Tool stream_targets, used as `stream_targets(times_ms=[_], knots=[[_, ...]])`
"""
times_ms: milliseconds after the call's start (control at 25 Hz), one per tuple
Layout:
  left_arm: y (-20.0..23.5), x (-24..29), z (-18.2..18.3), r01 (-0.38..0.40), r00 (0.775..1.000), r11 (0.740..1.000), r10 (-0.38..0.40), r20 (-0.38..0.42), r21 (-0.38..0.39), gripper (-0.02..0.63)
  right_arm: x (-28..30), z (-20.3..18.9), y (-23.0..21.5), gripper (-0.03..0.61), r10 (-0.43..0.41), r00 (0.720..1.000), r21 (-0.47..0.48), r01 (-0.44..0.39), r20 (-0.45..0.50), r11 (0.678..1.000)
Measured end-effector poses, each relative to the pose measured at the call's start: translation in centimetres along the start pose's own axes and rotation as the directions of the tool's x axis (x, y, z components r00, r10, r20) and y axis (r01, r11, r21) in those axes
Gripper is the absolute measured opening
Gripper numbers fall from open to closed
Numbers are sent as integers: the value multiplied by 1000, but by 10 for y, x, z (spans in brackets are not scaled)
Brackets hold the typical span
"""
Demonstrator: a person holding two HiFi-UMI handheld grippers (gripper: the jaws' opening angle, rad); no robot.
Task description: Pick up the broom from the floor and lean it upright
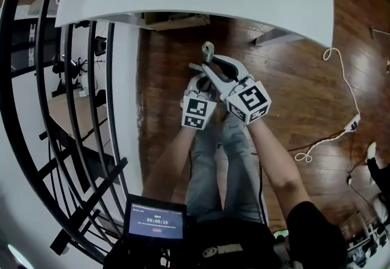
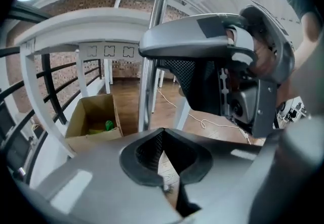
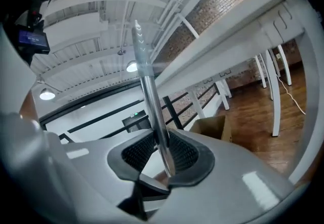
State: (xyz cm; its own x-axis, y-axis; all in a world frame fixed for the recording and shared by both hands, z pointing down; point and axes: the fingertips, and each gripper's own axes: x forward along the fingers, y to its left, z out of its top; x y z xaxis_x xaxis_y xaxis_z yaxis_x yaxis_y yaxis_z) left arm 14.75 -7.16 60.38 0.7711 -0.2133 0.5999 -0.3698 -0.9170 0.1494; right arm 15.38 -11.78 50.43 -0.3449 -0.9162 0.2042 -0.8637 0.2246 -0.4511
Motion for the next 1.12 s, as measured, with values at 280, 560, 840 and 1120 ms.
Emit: stream_targets(times_ms=[280,560,840,1120], knots=[[6,60,10,83,996,995,-85,29,52,11,16,-4,-58,91,-56,998,49,55,28,997],[12,65,-7,104,995,993,-104,0,62,11,17,-13,-66,91,-78,997,32,78,-2,996],[36,54,-16,43,999,999,-43,-1,0,11,15,-14,-74,102,-120,993,61,119,20,991],[36,51,-14,40,999,999,-40,15,0,11,16,-1,-81,117,-130,990,48,128,54,991]])
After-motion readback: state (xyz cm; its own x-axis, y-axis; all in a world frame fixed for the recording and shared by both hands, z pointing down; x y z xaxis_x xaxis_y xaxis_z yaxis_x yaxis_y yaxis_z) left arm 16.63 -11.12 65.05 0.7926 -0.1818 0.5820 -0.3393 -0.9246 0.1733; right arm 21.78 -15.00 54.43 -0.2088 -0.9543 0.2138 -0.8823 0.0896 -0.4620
